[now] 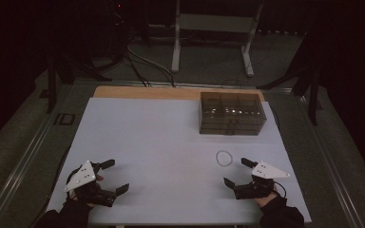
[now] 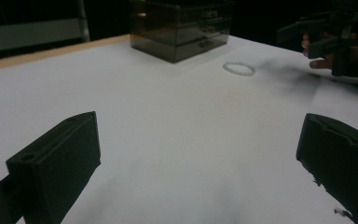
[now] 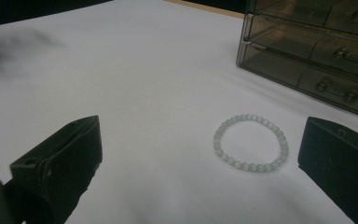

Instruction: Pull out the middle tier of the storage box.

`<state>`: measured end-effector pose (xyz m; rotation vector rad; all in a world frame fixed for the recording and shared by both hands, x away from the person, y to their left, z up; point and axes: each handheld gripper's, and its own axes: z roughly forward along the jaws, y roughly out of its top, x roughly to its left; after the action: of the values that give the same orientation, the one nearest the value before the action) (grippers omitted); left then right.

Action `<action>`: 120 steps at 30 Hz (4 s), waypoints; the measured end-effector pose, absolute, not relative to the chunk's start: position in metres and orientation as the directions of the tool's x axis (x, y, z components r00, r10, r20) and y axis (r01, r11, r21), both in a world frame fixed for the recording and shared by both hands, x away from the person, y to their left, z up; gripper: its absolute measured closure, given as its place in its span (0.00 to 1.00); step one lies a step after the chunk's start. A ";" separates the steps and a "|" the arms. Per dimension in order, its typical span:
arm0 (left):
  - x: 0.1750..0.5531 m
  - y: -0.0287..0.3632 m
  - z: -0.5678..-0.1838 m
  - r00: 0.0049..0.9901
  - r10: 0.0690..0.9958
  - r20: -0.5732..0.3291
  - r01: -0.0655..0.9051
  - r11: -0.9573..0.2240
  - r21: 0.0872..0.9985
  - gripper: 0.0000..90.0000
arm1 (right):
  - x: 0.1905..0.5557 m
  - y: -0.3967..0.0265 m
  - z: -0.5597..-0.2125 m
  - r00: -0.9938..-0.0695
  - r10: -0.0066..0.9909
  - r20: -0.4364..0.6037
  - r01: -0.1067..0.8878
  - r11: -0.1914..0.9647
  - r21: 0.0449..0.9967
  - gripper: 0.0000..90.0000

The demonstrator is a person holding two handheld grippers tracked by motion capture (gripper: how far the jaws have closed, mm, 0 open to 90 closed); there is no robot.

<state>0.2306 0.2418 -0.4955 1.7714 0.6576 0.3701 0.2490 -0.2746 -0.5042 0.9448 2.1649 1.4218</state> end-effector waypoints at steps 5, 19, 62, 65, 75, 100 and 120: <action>0.232 0.240 -0.497 0.796 0.600 -0.080 0.251 -0.207 0.946 0.01 | 0.248 -0.274 -0.504 -0.705 0.708 0.038 0.321 0.272 0.907 0.00; 0.232 0.240 -0.496 0.795 0.601 -0.083 0.259 -0.212 0.942 0.01 | 0.246 -0.268 -0.506 -0.740 0.671 0.038 0.315 0.296 0.902 0.00; 0.234 0.238 -0.498 0.799 0.596 -0.081 0.256 -0.216 0.942 0.01 | 0.254 -0.268 -0.469 -0.754 0.650 -0.090 0.197 0.356 0.914 0.00; 0.234 0.238 -0.497 0.799 0.596 -0.080 0.256 -0.216 0.942 0.01 | 0.257 -0.268 -0.465 -0.751 0.653 -0.103 0.184 0.356 0.916 0.00; 0.233 0.238 -0.497 0.801 0.594 -0.078 0.254 -0.218 0.942 0.01 | 0.266 -0.268 -0.457 -0.737 0.660 -0.147 0.156 0.377 0.913 0.00; 0.231 0.240 -0.498 0.795 0.601 -0.079 0.257 -0.216 0.942 0.01 | 0.294 -0.272 -0.444 -0.698 0.666 -0.263 0.094 0.450 0.888 0.00; 0.231 0.241 -0.498 0.793 0.603 -0.085 0.264 -0.215 0.940 0.01 | 0.320 -0.275 -0.454 -0.654 0.651 -0.386 0.061 0.554 0.830 0.00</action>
<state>0.2306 0.2407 -0.4984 1.8032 0.6691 0.3575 0.3201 -0.2749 -0.4538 0.5700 2.0891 1.0806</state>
